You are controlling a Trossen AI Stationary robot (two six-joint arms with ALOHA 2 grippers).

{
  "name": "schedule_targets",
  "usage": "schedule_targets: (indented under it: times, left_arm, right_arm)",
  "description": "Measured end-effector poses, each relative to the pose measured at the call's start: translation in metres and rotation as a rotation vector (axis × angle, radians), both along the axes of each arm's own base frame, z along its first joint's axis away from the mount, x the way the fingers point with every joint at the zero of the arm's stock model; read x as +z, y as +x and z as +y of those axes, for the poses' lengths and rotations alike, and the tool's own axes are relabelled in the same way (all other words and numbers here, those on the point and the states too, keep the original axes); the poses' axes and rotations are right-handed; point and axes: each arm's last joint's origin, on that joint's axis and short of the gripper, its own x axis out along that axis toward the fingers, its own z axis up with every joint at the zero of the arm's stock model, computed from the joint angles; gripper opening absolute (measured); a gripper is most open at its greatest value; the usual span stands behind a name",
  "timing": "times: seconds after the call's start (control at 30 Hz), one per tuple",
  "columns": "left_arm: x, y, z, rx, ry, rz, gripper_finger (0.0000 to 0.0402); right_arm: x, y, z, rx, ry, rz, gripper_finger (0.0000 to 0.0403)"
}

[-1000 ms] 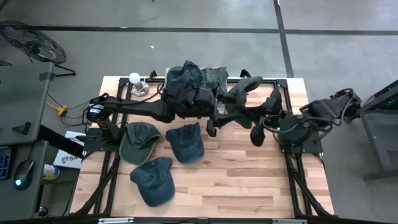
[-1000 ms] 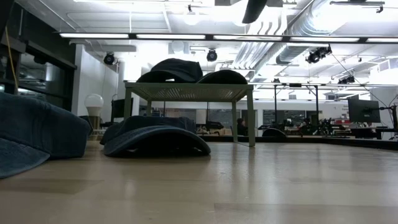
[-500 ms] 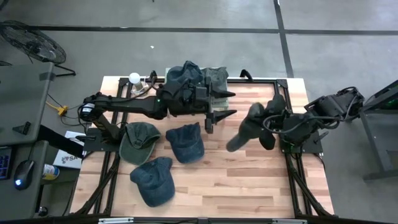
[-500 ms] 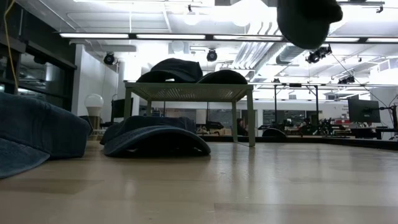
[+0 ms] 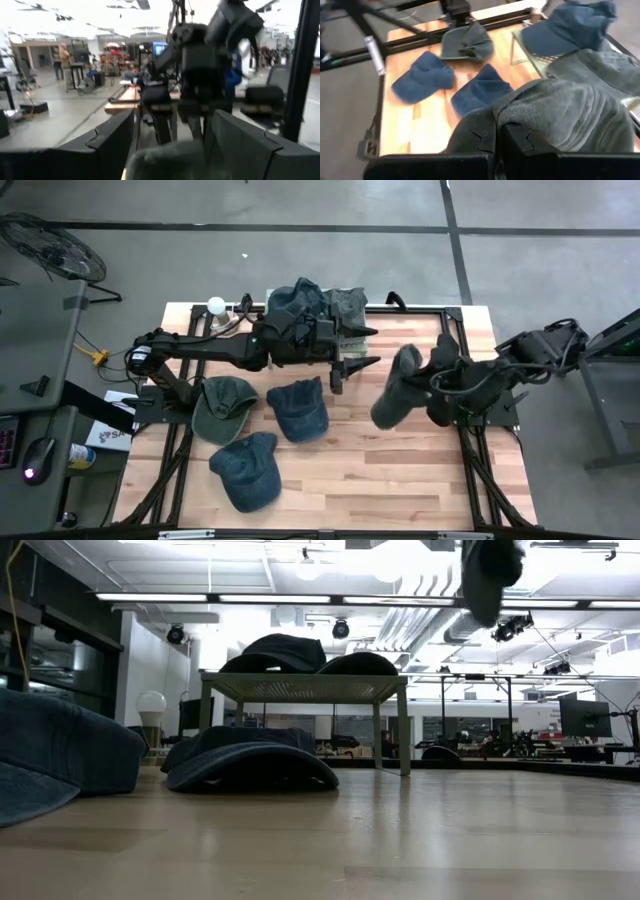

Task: Pick & Place hat
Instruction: Stack the right gray cap on the gray cap on the shelf

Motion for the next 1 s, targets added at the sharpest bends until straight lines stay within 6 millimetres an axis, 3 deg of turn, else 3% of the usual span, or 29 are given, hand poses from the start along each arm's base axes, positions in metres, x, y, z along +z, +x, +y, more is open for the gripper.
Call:
schedule_targets:
  times: [0.2,0.5,1.0]
  left_arm:
    - [-0.008,0.002,-0.001,-0.036,-0.028,0.074,0.0268]
    - [-0.011,0.005,-0.007,-0.16,-0.052,0.086,0.0268]
    - [-0.014,0.005,-0.009,-0.219,-0.088,0.118,0.0268]
  right_arm:
    - [0.01,-0.015,-0.004,0.177,-0.002,-0.027,0.0]
    - [0.031,-0.025,-0.004,0.426,-0.046,-0.208,0.0]
    - [0.033,-0.008,-0.006,0.585,-0.031,-0.249,0.0]
